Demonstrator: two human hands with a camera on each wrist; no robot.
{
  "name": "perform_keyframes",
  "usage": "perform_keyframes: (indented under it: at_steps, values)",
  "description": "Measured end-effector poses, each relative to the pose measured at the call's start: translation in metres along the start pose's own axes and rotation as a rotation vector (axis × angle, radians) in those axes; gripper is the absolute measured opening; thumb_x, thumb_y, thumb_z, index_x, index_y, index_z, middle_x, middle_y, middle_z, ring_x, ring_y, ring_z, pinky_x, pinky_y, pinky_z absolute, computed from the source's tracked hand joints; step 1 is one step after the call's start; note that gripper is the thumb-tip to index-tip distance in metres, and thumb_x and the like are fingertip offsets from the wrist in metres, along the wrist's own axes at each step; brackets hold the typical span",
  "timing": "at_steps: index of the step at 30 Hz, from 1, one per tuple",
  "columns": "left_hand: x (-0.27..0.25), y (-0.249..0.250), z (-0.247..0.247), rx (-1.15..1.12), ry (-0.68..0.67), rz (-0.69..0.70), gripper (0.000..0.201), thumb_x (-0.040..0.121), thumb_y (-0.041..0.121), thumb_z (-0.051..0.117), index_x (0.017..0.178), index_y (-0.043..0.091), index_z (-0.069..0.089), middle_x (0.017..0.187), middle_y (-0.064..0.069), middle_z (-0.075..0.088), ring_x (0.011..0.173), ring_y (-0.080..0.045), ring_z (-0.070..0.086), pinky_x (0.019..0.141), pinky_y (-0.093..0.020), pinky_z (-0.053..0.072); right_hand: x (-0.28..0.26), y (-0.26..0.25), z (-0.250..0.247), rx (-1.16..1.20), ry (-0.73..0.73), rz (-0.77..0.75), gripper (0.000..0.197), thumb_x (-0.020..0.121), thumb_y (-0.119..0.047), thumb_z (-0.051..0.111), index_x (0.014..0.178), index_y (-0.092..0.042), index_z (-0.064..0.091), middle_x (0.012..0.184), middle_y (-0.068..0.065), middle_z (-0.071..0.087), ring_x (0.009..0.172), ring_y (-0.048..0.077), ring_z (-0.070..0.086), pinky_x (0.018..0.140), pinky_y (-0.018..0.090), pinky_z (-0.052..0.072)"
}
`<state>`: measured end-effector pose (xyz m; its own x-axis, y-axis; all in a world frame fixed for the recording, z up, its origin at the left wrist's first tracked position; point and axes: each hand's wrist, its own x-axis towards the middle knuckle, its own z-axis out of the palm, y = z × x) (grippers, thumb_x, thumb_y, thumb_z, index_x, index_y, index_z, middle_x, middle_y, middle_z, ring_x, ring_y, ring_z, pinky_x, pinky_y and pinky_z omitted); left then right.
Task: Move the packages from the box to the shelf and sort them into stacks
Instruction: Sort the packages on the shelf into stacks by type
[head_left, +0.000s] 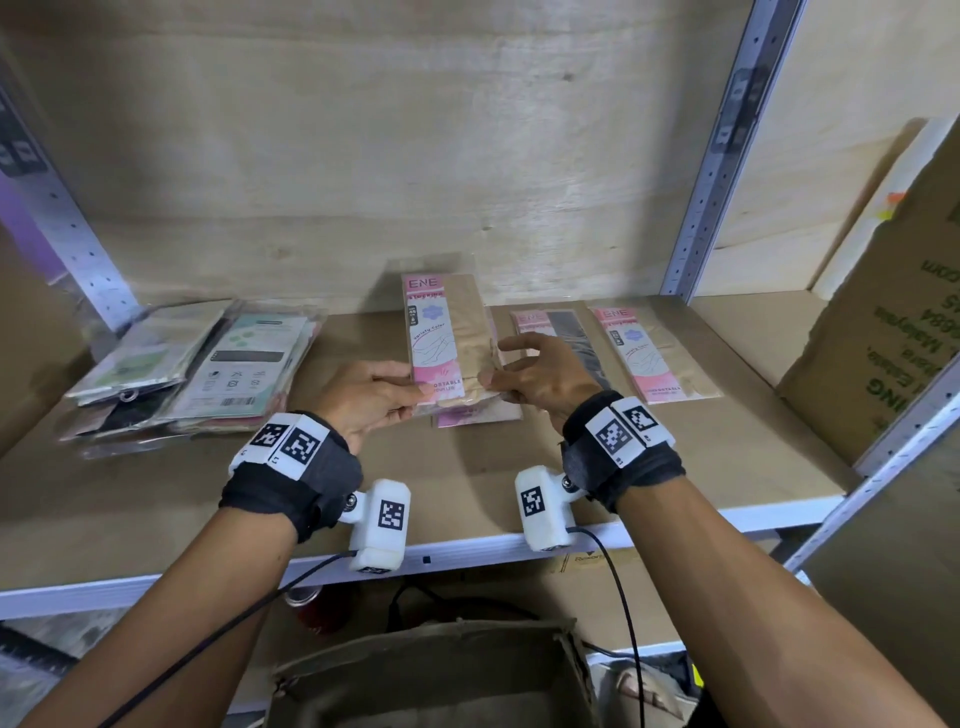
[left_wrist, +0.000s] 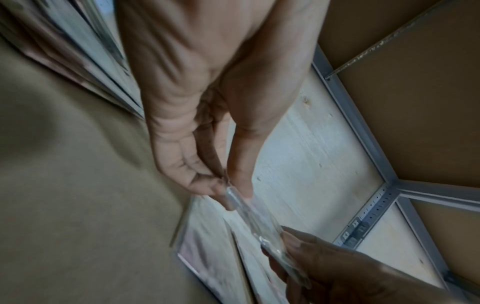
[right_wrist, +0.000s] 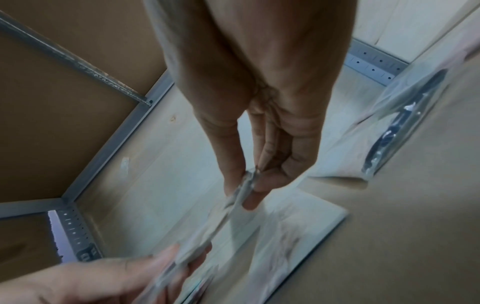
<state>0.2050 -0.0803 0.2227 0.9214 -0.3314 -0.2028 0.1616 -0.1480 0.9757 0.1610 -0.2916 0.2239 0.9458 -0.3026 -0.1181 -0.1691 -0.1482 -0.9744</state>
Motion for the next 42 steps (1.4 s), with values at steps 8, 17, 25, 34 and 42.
perform_keyframes:
  at_steps: [8,17,25,34,42]
  values:
    - [0.048,0.030,0.088,0.130,-0.028,0.113,0.027,0.081,-0.004,0.075,0.107,0.000,0.072,0.100,-0.011,0.075,0.069,-0.009,0.069,0.064,-0.021,0.056,0.013,0.011,-0.073,-0.098,0.326,-0.104,0.028,0.071,-0.018,0.088,0.094,-0.019,0.072,0.098,0.006,0.076,0.095,0.026,0.072,0.089,0.047,0.058]
    - [0.093,0.031,0.223,0.325,-0.147,0.078,0.045,0.073,0.012,0.086,0.114,0.002,0.072,0.113,-0.013,0.073,0.102,-0.030,0.070,0.093,-0.040,0.057,0.016,0.037,-0.190,-0.281,0.498,0.032,0.033,0.078,-0.011,0.080,0.110,-0.015,0.075,0.106,0.004,0.075,0.101,0.022,0.068,0.098,0.040,0.054]
    - [0.094,0.030,0.264,0.560,-0.110,0.067,0.041,0.078,0.013,0.082,0.114,-0.002,0.068,0.112,-0.017,0.071,0.103,-0.032,0.069,0.090,-0.043,0.057,0.020,0.057,-0.212,-0.446,0.459,0.164,0.026,0.081,-0.008,0.073,0.105,-0.018,0.077,0.099,0.004,0.073,0.094,0.020,0.065,0.088,0.028,0.050]
    - [0.085,0.040,0.276,0.738,-0.121,0.074,0.051,0.074,0.010,0.084,0.118,-0.003,0.061,0.116,-0.018,0.069,0.101,-0.031,0.070,0.087,-0.041,0.059,0.020,0.056,-0.216,-0.513,0.447,0.212,0.035,0.083,-0.006,0.067,0.117,-0.015,0.073,0.122,0.013,0.065,0.111,0.029,0.061,0.103,0.037,0.049]
    - [0.087,0.044,0.280,0.975,-0.082,0.107,0.053,0.074,0.022,0.085,0.117,0.002,0.061,0.115,-0.014,0.068,0.097,-0.028,0.070,0.085,-0.038,0.060,0.016,0.054,-0.215,-0.536,0.436,0.204,0.033,0.084,-0.008,0.069,0.116,-0.013,0.072,0.120,0.013,0.065,0.106,0.029,0.062,0.097,0.036,0.051]
